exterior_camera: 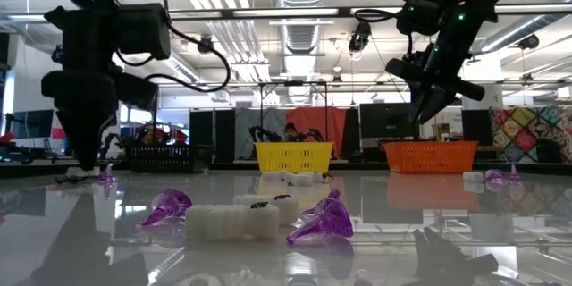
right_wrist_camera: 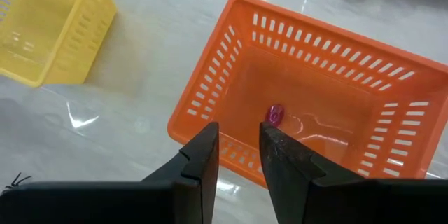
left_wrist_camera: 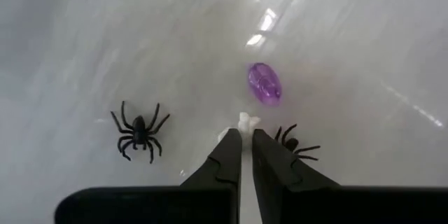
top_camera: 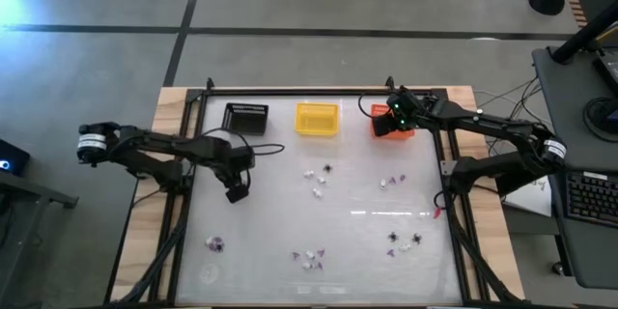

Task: Sort Halloween decoration
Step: Put the white skeleton toy into the black basket

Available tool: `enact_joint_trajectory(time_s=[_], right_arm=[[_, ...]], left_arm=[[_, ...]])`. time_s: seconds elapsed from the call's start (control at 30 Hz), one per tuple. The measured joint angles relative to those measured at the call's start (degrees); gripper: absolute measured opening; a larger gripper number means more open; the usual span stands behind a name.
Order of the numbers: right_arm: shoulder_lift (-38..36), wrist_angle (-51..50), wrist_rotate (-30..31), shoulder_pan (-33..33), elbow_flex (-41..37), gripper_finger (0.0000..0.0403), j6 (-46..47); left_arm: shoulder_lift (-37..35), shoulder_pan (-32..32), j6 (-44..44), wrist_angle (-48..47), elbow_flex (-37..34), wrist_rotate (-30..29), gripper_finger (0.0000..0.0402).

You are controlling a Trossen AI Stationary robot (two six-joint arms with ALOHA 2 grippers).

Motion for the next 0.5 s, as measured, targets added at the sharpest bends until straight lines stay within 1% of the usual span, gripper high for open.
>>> enact_joint_trajectory(time_s=[0.13, 0.23, 0.37, 0.5], right_arm=[[0.0, 0.0, 0.0, 0.0, 0.0, 0.0093, 0.0], [0.0, 0.0, 0.0, 0.0, 0.0, 0.0091, 0.0], [0.0, 0.0, 0.0, 0.0, 0.0, 0.0092, 0.7], [0.0, 0.0, 0.0, 0.0, 0.0, 0.0097, 0.9]], left_arm=[[-2.1, 0.0, -0.7, -0.2, 0.1, 0.1, 0.0001], [-3.1, 0.0, -1.6, -0.4, 0.1, -0.8, 0.0002], [-4.4, 0.3, -3.6, -0.4, 0.1, -6.8, 0.0002], [-5.9, 1.8, -4.3, -0.3, 0.1, -8.1, 0.0002]])
